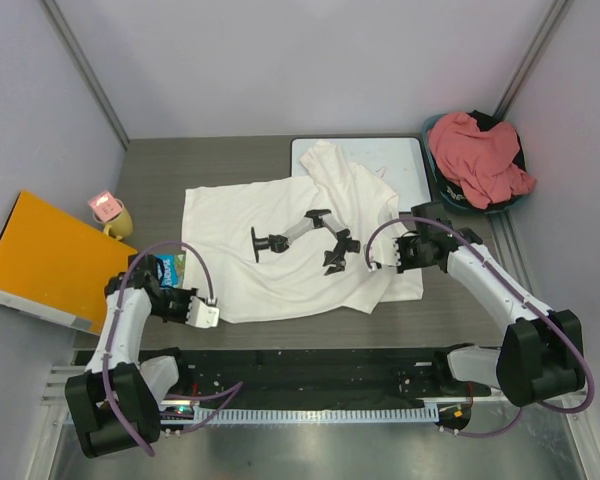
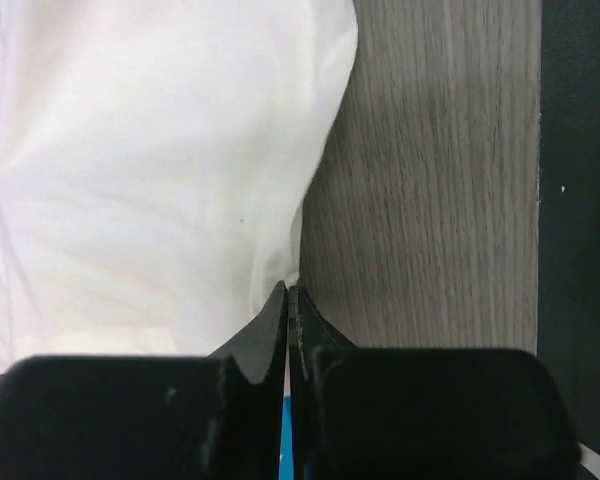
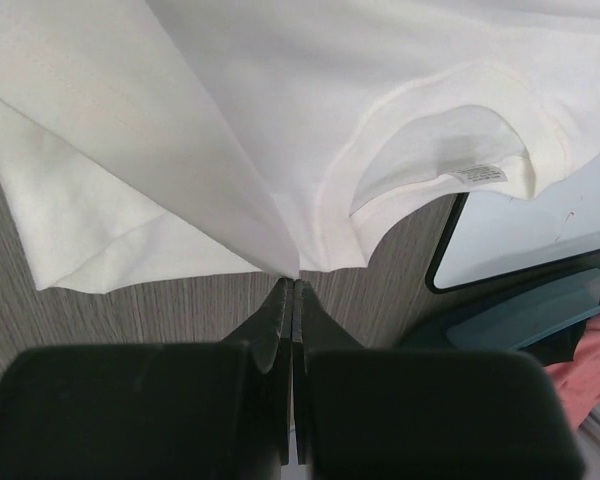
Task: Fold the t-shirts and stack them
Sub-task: Fold the flattened tshirt in 1/3 of the way
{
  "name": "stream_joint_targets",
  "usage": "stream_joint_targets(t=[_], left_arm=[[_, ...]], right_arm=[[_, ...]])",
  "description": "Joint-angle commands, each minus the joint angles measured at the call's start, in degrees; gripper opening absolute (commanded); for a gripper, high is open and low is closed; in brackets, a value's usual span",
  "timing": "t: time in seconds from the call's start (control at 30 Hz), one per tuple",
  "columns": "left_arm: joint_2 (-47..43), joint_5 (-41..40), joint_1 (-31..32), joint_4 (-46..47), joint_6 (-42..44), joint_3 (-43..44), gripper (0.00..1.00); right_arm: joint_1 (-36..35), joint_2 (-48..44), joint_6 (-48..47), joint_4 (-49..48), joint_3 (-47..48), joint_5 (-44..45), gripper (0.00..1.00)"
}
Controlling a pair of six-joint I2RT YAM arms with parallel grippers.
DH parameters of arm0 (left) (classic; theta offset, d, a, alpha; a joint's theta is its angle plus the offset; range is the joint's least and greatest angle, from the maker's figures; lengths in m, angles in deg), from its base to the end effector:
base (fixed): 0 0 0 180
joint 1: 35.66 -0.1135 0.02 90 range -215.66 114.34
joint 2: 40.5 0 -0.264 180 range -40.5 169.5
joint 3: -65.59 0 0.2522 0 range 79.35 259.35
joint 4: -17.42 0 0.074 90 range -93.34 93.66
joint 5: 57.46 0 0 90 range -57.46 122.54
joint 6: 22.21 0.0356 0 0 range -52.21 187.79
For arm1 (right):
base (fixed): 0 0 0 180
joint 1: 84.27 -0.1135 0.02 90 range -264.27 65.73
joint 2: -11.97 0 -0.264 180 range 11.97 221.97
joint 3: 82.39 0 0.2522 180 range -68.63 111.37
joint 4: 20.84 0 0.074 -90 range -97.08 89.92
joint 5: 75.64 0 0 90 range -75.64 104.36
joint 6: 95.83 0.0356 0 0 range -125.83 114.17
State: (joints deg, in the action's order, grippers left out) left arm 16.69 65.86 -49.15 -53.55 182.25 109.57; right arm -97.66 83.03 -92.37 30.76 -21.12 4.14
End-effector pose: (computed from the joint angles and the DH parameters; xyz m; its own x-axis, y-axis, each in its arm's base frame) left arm 0.1339 0.0120 0.1745 0.2724 0.8476 -0.4554 0.9389 -0.1306 0.3186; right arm 0.2272 0.0606 0.2246 0.2584 -0.9483 -0.1844 -0.8712 -0.1463 -0.4686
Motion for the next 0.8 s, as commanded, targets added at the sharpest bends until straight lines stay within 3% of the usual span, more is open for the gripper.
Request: stream_joint_targets(t=[0.0,0.47,0.5,0.6,0.67,0.77], left_arm=[[-0.5,3.06,-0.04,-14.49,33.64,6.16,0.0],[1.17,0.78,-0.13,-15.04,32.68,8.63,0.0],[0.91,0.35,-0.13,-14.6,32.68,8.11,0.05],[-0.32,-0.8,-0.04,-10.57,32.15,3.98,0.4],[-1.2,-1.85,-0.04,-5.75,31.97,-0.32,0.46],[-2.69,-2.12,-0.04,-0.38,30.83,-4.72,0.46]], right_arm=[[0.03,0.56,1.29,-0.76,3.12,-0.77,0.01],[1.78,1.79,3.31,-7.26,4.7,1.6,0.01],[2.05,1.88,3.22,-7.35,4.61,1.52,0.01],[1.96,1.79,3.66,-7.61,4.26,0.99,0.01],[2.05,1.62,3.92,-7.7,4.09,0.9,0.01],[1.96,1.44,4.37,-7.87,3.91,1.08,0.01]])
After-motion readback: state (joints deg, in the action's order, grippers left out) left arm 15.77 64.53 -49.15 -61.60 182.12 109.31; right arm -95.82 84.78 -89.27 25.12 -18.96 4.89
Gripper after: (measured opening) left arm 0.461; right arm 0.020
